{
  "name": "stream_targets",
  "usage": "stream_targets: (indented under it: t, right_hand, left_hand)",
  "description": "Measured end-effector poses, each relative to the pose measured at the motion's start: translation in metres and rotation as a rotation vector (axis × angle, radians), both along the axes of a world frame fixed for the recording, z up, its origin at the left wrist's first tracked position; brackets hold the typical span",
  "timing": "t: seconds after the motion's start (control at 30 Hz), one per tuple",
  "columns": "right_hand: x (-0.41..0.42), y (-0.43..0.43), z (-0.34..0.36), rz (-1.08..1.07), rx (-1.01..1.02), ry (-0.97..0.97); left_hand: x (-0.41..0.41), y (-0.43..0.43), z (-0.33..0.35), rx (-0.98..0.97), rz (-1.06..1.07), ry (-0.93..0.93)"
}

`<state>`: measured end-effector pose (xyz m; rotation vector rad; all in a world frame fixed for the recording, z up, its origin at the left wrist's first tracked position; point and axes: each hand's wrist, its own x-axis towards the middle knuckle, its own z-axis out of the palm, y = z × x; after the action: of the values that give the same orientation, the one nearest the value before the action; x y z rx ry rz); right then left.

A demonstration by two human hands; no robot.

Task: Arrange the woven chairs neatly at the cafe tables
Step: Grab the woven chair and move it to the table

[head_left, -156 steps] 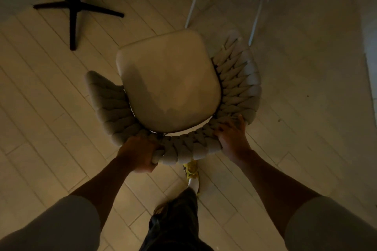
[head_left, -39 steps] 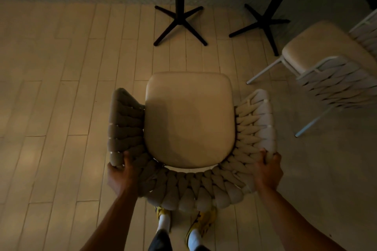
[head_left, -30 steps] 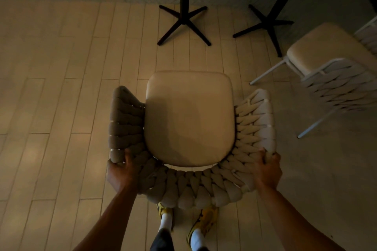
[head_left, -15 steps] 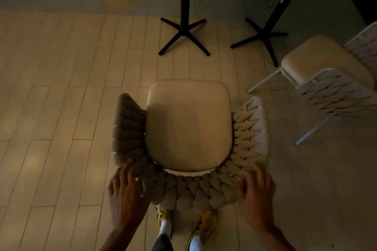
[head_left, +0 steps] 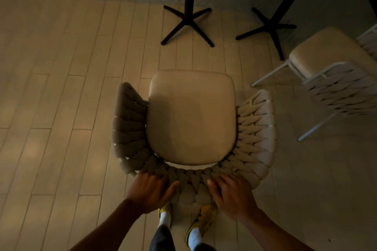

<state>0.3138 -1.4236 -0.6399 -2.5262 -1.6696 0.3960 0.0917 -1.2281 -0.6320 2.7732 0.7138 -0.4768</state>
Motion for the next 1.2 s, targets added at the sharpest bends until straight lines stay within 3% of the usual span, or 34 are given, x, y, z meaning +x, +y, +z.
stream_targets:
  t: [1.2]
  right_hand:
    - [0.139,0.165,0.001,0.013,0.051,-0.048]
  left_hand:
    - [0.135,0.167,-0.010,0.061,-0.013,-0.030]
